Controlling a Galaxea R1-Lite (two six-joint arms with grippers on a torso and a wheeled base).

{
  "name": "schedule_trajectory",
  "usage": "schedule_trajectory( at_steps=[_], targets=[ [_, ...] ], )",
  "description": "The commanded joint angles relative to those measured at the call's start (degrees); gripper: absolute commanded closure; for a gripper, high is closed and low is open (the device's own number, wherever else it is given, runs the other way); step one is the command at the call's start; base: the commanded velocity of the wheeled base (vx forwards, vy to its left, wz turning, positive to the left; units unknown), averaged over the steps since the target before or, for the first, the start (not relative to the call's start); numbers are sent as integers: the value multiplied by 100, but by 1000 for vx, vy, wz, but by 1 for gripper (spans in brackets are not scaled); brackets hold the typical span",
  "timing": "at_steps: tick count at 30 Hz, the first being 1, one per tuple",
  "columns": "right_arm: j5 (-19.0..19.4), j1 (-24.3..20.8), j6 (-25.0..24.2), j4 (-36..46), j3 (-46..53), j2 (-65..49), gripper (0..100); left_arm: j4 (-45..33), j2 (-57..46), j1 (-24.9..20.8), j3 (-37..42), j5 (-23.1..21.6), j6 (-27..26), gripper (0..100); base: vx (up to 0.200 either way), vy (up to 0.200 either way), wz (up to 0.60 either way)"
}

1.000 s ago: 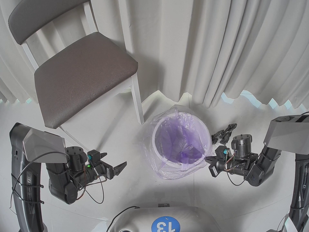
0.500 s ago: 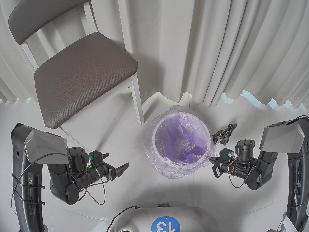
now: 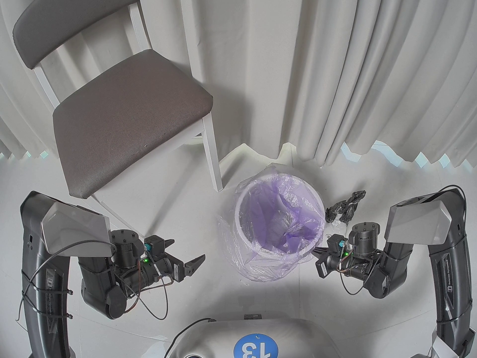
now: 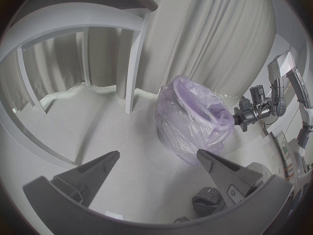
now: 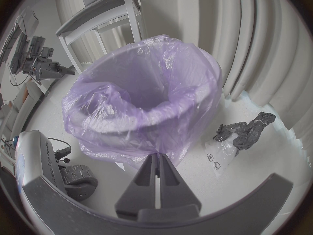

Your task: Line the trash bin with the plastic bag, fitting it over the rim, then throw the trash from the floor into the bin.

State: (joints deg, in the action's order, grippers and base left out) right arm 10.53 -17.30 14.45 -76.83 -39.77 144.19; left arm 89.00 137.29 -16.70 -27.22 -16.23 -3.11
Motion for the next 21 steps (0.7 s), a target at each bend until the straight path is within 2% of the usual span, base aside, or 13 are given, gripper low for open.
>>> schedule_trajectory(
  at_steps=[1, 4, 5, 18, 21],
  targets=[
    [1, -10, -30, -8, -66, 74, 100, 100, 43, 27, -20, -3, -6, 0, 0, 0, 0],
    [1, -10, -47, -17, -66, 92, 100, 100, 61, 27, -20, -3, 3, 0, 0, 0, 0],
    [1, -10, -47, -17, -66, 92, 0, 100, 61, 27, -29, -3, 3, 0, 0, 0, 0],
    [10, -10, -205, -280, 707, -515, 0, 100, 166, 35, -82, -3, 21, 0, 0, 0, 0],
    [10, -10, -161, -403, 1094, -770, 0, 100, 166, -61, -389, 120, 214, 0, 0, 0, 0]
  ],
)
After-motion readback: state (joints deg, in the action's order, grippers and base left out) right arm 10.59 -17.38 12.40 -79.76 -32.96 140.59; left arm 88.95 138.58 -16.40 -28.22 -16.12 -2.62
